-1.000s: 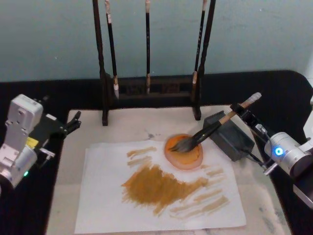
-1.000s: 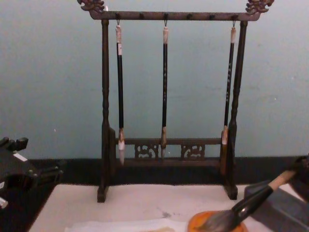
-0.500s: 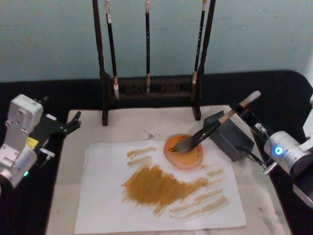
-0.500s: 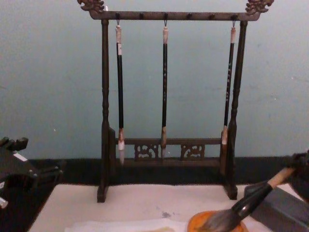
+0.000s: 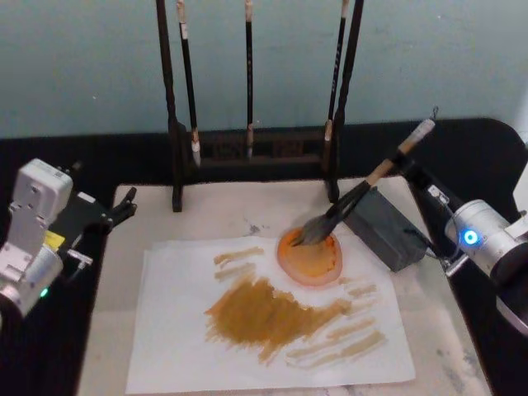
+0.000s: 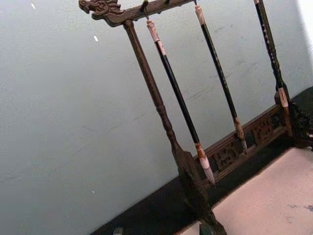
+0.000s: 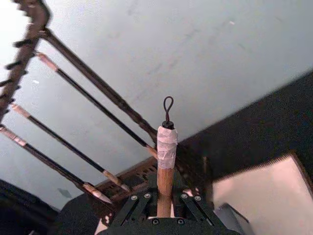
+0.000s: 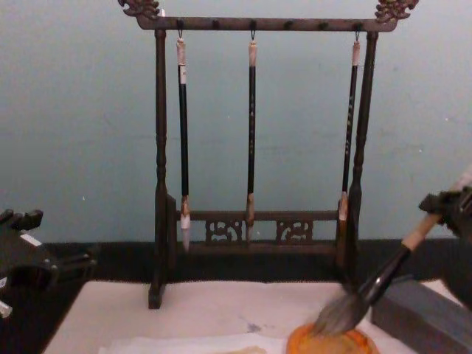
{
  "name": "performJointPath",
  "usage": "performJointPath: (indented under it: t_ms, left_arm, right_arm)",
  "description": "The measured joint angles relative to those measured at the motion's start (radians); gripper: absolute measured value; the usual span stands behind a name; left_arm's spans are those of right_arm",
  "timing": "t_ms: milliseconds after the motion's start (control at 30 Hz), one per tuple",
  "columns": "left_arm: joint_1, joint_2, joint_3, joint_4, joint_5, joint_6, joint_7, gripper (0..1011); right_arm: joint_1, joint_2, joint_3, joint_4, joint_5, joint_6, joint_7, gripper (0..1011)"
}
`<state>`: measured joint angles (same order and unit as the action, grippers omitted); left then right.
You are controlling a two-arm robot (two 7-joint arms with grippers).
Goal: Pick up the brush from the inkstone, write on the paper, then place the brush back to its original position.
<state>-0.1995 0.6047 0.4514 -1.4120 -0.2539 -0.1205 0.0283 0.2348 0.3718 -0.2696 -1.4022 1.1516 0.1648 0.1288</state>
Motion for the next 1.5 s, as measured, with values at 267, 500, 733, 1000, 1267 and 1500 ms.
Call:
performJointPath:
  t_ms: [267, 500, 733, 1000, 1267, 1500]
  left_arm:
    - [0.000, 0.000, 0.000, 0.000, 0.000, 0.000, 0.000, 1009]
    - [0.000, 0.000, 0.000, 0.000, 0.000, 0.000, 0.000, 1010]
    - [0.000, 0.000, 0.000, 0.000, 0.000, 0.000, 0.000, 1010]
    - [0.000, 0.000, 0.000, 0.000, 0.000, 0.000, 0.000, 1010]
    - [0.000, 0.000, 0.000, 0.000, 0.000, 0.000, 0.000, 1010]
    - [0.000, 0.000, 0.000, 0.000, 0.000, 0.000, 0.000, 1009]
  right_arm:
    - [0.021, 0.038, -0.053, -0.035, -0.062, -0.037, 0.026, 176]
    - [0.041, 0.063, -0.092, -0.067, -0.161, -0.066, 0.055, 175]
    - [0.060, 0.078, -0.123, -0.094, -0.248, -0.087, 0.089, 176]
    - [0.082, 0.089, -0.163, -0.115, -0.338, -0.099, 0.150, 176]
    - [0.102, 0.087, -0.200, -0.116, -0.414, -0.129, 0.227, 176]
    - [0.112, 0.075, -0.239, -0.099, -0.505, -0.185, 0.267, 176]
